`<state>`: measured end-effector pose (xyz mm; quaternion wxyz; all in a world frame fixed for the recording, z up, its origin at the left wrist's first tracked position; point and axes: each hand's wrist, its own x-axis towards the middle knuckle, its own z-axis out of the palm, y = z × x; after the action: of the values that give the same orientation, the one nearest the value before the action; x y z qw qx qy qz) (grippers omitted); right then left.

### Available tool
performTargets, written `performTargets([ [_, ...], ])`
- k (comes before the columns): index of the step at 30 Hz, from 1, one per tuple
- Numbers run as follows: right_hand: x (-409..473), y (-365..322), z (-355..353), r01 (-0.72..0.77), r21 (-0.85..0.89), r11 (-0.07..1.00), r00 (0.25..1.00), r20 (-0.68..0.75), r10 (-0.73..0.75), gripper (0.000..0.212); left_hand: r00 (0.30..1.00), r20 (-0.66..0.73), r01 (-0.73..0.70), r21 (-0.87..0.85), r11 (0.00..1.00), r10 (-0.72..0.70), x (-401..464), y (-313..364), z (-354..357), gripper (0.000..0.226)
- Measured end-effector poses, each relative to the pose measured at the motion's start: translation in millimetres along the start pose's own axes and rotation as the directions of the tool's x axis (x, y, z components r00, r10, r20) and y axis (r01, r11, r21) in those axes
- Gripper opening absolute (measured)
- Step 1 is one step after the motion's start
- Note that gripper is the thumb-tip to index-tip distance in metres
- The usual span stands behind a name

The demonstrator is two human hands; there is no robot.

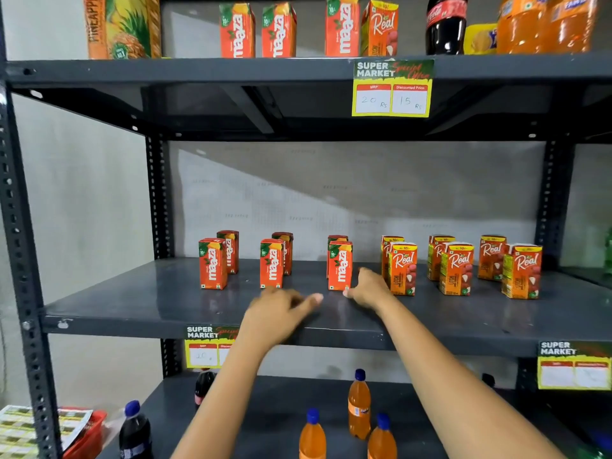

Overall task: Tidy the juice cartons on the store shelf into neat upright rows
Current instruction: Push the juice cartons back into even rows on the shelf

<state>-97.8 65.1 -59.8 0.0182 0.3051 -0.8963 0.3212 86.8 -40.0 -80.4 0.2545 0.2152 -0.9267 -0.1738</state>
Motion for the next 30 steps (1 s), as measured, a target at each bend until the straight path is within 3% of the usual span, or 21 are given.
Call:
performTargets([
  [2,-7,-5,5,-0.054,-0.124,0.991,0.998,-0.038,0.05,0.063,0.972,-0.148,0.18,-0.011,0.984,-0.18,23,-14,-8,0.062],
  [4,-9,-11,8,-0.117,-0.126,0.985,0.992,-0.062,0.11,0.077,0.902,-0.174,0.401,0.007,0.916,-0.394,41,-23,-13,0.076],
  [6,-10,-18,9,-0.177,-0.103,0.979,0.983,-0.066,0.17,0.088,0.86,-0.137,0.501,0.042,0.865,-0.492,56,-26,-14,0.095],
  [9,-10,-27,14,-0.271,-0.103,0.957,0.959,-0.115,0.259,0.094,0.86,-0.131,0.507,0.101,0.856,-0.493,72,-30,-7,0.1],
  [12,-9,-33,21,-0.326,-0.082,0.942,0.933,-0.189,0.307,0.086,0.867,-0.155,0.493,0.118,0.862,-0.474,80,-34,-1,0.095],
  [19,-13,-38,22,-0.313,-0.083,0.946,0.938,-0.187,0.293,0.075,0.888,-0.173,0.438,0.043,0.898,-0.425,83,-37,0,0.07],
  [30,-14,-38,26,-0.304,-0.105,0.947,0.936,-0.216,0.277,0.075,0.901,-0.209,0.394,0.026,0.919,-0.38,82,-38,1,0.057],
])
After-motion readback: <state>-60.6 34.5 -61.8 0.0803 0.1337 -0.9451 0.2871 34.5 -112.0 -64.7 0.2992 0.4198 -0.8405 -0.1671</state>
